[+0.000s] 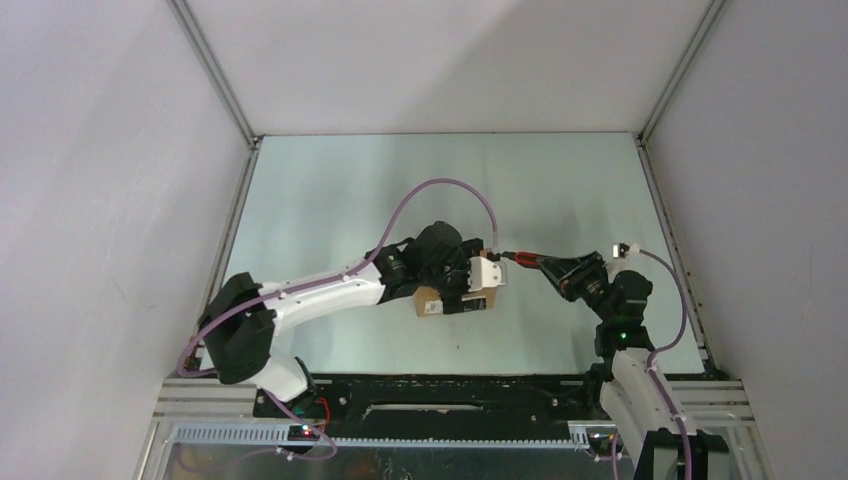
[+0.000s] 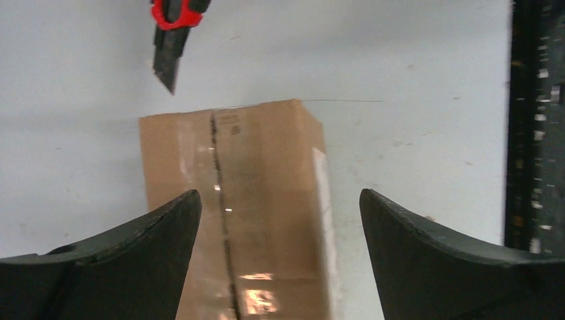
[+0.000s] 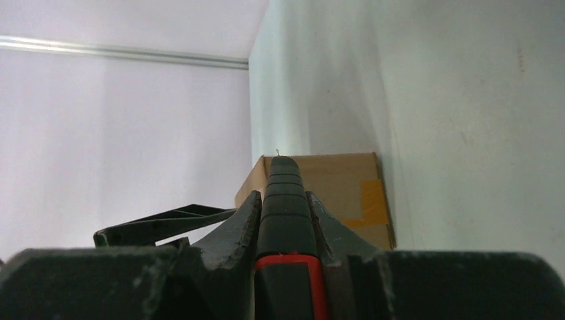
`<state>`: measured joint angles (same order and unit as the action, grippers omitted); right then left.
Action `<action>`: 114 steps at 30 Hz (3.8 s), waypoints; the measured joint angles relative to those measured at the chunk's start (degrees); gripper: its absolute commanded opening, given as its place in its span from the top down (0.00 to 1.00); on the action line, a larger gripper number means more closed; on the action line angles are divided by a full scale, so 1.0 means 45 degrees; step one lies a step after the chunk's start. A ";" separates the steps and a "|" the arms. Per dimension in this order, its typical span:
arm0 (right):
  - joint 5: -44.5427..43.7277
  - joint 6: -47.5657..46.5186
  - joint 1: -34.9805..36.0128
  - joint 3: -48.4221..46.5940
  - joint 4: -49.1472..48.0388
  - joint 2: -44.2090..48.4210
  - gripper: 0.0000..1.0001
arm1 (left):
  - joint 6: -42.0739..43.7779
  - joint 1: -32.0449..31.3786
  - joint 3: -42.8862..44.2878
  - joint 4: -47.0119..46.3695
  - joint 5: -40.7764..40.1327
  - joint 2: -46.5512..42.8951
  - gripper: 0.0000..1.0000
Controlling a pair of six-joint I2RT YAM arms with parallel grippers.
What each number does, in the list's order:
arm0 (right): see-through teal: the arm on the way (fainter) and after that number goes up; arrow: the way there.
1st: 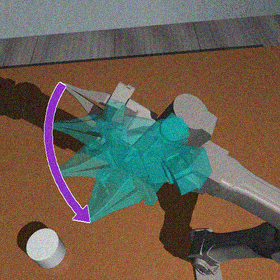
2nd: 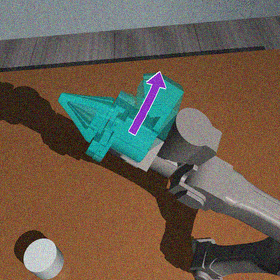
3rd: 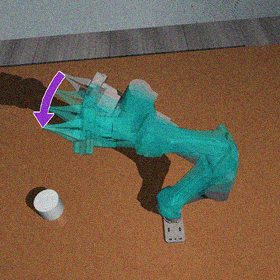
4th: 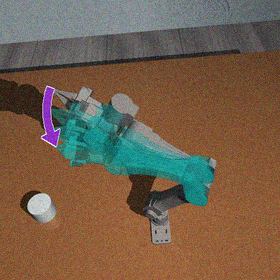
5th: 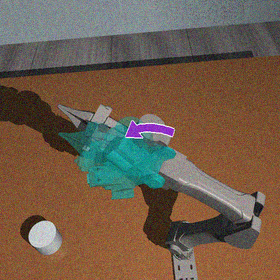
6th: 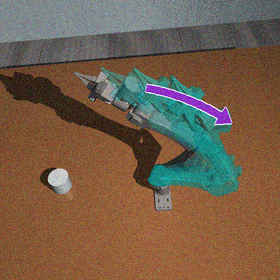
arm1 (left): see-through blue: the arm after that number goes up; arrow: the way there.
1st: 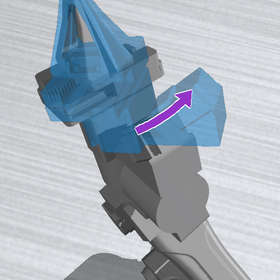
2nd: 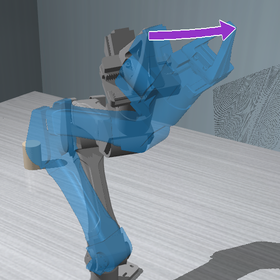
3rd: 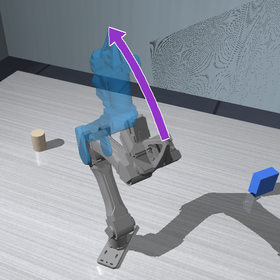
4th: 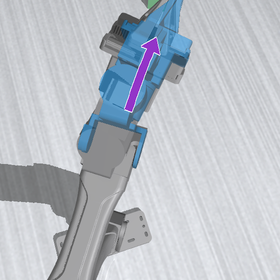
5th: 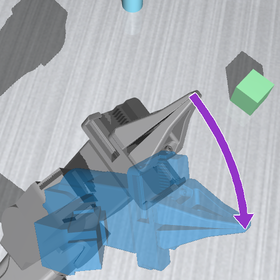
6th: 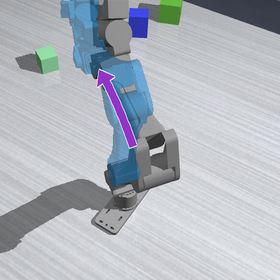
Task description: Unpack the express box
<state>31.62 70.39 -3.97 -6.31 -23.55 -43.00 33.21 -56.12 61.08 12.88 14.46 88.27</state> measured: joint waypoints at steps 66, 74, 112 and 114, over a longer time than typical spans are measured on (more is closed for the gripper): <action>-0.1540 0.1817 0.2205 0.1360 0.1205 0.4245 1.00 | -0.0510 -0.0505 -0.3089 -0.1321 -0.0942 -0.2754 0.78; -0.1802 0.1685 0.2336 0.1360 0.1967 0.4104 1.00 | -0.0515 -0.0505 -0.3089 -0.1326 -0.0942 -0.2754 0.79; -0.2608 0.1855 0.3191 0.1360 0.1982 0.4231 1.00 | -0.0622 -0.0505 -0.3089 -0.1375 -0.0947 -0.2754 0.86; -0.2589 0.1831 0.3191 0.1360 0.1977 0.4235 1.00 | -0.0627 -0.0505 -0.3089 -0.1375 -0.0947 -0.2754 0.86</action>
<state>19.97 78.63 10.39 -0.19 -14.66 -23.94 30.39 -58.39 47.18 6.70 10.20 75.88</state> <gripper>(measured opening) 0.260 0.154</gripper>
